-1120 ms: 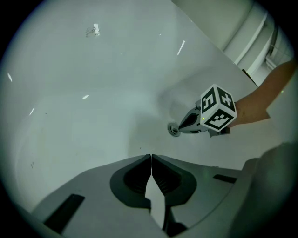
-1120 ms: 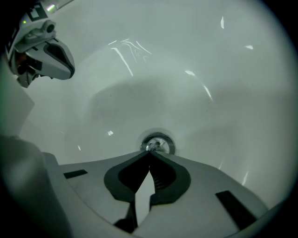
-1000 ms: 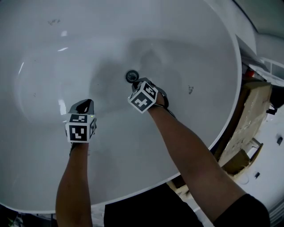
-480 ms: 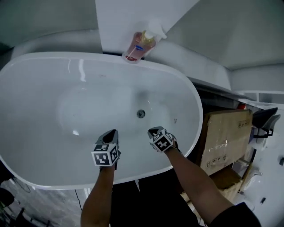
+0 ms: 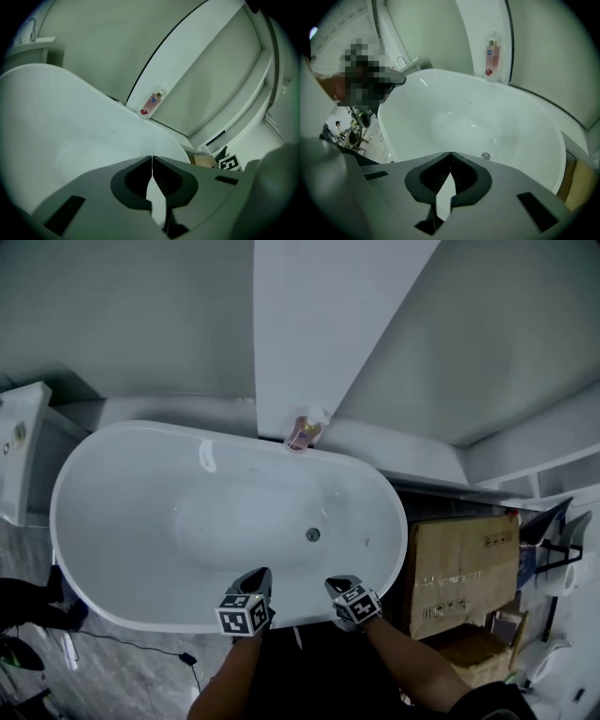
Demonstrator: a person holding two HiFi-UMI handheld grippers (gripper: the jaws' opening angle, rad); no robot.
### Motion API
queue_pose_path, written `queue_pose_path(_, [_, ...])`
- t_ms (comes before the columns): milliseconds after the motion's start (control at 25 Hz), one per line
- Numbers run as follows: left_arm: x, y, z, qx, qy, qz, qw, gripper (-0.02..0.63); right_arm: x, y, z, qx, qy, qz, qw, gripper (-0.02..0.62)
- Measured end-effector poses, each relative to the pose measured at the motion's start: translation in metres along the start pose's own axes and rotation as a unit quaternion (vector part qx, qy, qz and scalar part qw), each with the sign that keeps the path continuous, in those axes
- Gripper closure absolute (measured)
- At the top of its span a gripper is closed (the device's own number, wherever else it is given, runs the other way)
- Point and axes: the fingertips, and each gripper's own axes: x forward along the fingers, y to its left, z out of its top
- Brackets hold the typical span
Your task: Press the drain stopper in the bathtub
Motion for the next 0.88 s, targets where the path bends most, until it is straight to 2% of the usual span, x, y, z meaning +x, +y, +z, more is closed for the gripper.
queue_pose_path(200, [-0.046,-0.019,0.018,0.038,0.000,0.011,0.9992,0.586,-0.060,0.016,0.037,0.082,-0.093,0.015,0.992,0.580])
queue_pose_path(280, [-0.060,-0.027,0.032,0.060,-0.007,0.012,0.9981,0.586,-0.084,0.019,0.064,0.088,-0.133,0.016,0.987,0.580])
queue_pose_path(480, [-0.089,-0.051,0.075,0.105,-0.041,0.014,0.9935,0.586,-0.135,0.032,0.130,0.035,-0.205,0.013,0.978,0.580])
queue_pose_path(600, [-0.105,-0.069,0.103,0.124,-0.070,0.014,0.9897,0.586,-0.162,0.041,0.155,0.008,-0.232,0.011,0.973,0.580])
queue_pose_path(760, [-0.133,-0.100,0.138,0.171,-0.108,0.002,0.9794,0.586,-0.200,0.049,0.179,-0.013,-0.270,0.010,0.963,0.580])
queue_pose_path(880, [-0.154,-0.120,0.149,0.207,-0.124,-0.011,0.9704,0.586,-0.222,0.049,0.187,-0.032,-0.286,0.001,0.958,0.580])
